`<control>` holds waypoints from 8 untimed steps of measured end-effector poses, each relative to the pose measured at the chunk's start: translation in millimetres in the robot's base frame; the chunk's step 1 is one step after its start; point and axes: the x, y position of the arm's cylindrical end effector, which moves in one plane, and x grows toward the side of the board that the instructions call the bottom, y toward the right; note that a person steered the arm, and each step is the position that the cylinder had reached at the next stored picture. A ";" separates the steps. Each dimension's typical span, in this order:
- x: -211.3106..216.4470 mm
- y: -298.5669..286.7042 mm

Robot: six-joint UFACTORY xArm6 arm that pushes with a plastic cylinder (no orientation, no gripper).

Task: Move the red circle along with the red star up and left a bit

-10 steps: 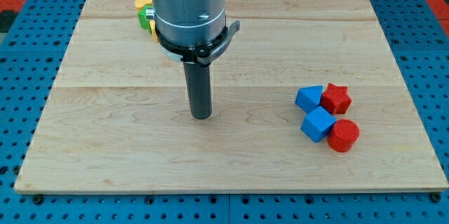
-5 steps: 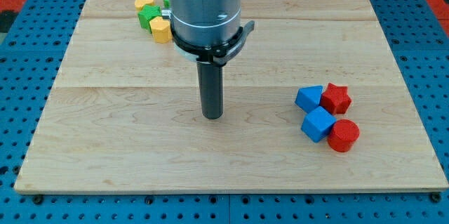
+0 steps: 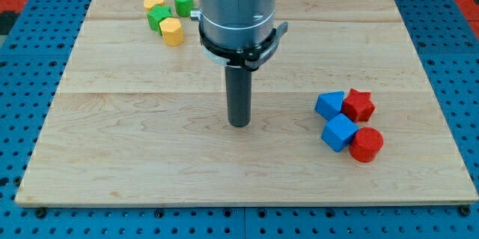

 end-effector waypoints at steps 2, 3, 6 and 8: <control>46.1 37.7; 78.7 102.6; 30.5 198.3; -4.0 198.3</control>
